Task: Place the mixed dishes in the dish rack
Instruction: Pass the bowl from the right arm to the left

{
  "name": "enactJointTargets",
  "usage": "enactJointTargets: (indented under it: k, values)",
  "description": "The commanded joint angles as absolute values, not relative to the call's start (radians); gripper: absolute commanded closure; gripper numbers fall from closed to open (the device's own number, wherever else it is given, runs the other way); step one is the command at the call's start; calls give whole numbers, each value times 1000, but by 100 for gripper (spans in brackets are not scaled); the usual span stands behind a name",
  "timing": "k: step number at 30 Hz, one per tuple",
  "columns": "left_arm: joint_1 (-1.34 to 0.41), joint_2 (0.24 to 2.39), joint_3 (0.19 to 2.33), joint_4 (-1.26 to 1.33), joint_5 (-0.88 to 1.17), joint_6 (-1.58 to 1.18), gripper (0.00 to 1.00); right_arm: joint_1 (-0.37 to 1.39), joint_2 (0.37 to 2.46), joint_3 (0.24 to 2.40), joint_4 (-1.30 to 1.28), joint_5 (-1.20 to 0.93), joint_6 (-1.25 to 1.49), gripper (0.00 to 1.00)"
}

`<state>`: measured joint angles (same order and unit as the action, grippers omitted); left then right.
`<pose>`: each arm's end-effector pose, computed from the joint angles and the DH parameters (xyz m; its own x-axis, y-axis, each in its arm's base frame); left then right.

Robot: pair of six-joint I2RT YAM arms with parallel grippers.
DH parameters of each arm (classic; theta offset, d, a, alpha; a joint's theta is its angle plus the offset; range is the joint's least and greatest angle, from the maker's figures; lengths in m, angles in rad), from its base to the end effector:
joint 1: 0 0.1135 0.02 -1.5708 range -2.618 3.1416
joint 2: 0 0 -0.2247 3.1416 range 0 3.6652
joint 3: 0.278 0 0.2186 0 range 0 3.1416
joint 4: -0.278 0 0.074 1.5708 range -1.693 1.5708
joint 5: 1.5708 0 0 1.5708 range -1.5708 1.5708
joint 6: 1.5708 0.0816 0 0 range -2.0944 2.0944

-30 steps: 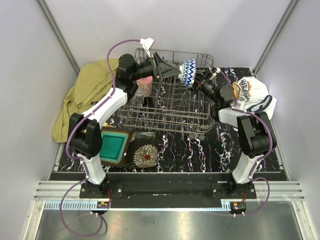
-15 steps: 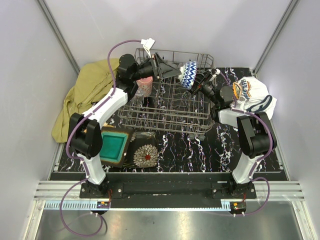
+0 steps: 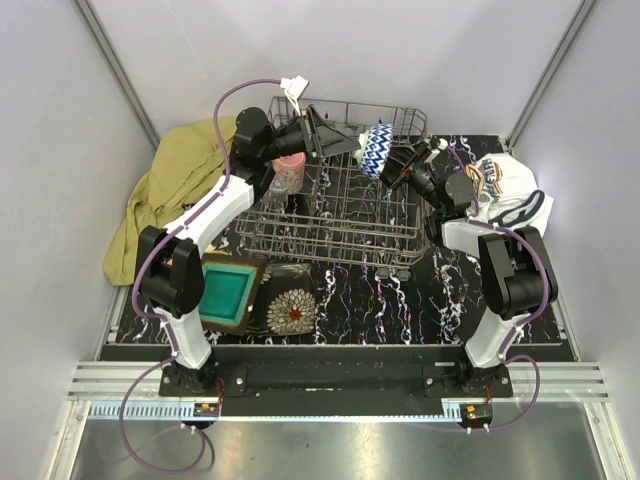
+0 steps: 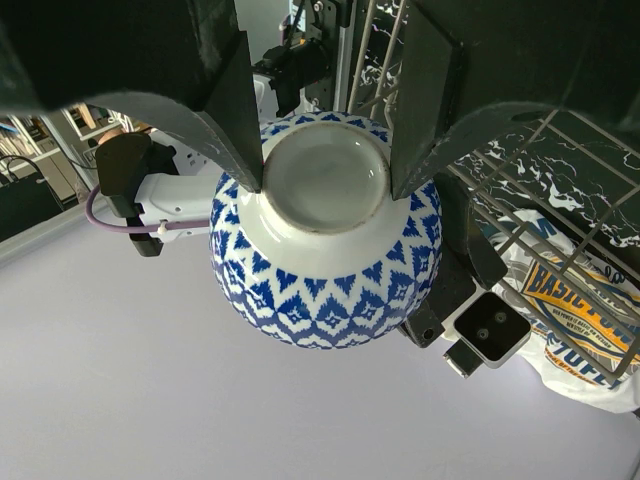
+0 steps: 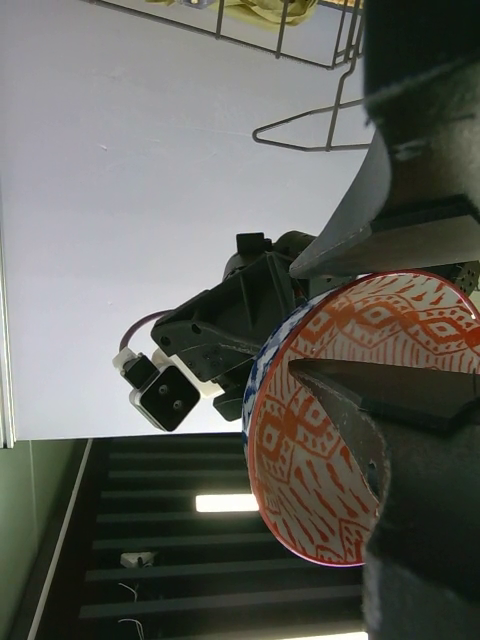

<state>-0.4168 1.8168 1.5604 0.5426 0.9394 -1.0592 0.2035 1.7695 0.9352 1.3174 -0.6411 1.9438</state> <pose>0.3487 -0.2264 0.3706 -0.6994 -0.2532 -0.6684 0.6887 0.0111 -0.7249 0.3559 0.1233 0.2831 -0.7997 0.5970 0.0640 -0.1756 -0.3345 0.9259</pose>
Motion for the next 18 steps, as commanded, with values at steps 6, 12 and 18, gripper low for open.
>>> enactJointTargets:
  k: [6,12,18]
  values:
    - [-403,1805,1569,632,945,-1066,100,198,1726,927,1486,-649,1951,55]
    - [-402,1816,1585,638,946,-1075,100,196,1727,916,1489,-649,1951,54]
    - [-399,1815,1591,641,946,-1081,100,195,1729,907,1494,-650,1950,54]
